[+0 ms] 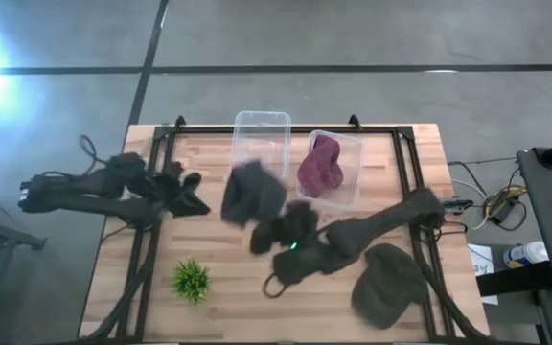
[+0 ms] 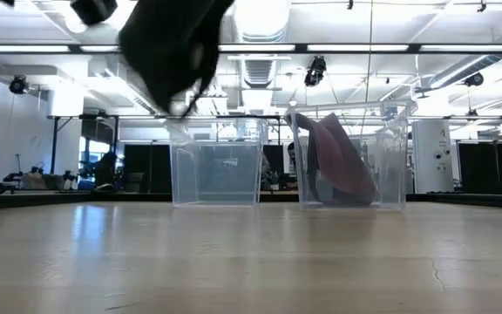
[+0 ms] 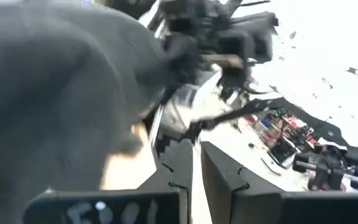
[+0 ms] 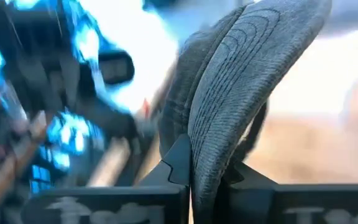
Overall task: Pick & Place hat
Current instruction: Put the left black cap into the left transparent bin
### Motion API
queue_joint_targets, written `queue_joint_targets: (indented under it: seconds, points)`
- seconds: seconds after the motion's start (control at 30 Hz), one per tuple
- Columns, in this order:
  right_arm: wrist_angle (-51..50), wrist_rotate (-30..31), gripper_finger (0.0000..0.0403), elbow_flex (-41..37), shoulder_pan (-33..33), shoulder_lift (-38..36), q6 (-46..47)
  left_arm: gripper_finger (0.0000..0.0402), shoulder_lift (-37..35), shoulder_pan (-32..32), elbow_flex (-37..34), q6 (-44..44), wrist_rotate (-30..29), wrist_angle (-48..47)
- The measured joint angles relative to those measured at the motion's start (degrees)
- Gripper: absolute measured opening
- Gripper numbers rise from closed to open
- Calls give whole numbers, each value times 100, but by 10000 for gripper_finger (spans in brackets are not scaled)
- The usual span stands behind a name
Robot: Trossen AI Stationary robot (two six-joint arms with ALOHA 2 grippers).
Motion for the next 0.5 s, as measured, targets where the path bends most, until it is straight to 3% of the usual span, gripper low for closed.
queue_joint_targets:
  seconds: [0.07,0.17,0.33,0.5]
  points:
    - [-14,494,12,27,-172,-280,-553,28,-12,0,302,253,-139,-41]
    - [-48,389,12,-4,-794,-540,-1282,28,-7,0,598,623,-503,-151]
    - [65,-1614,12,-81,-2211,-489,-2311,28,-25,2,640,824,-1065,-331]
    - [-45,-3423,13,-179,-3367,-141,-2597,28,-25,2,466,576,-1354,-555]
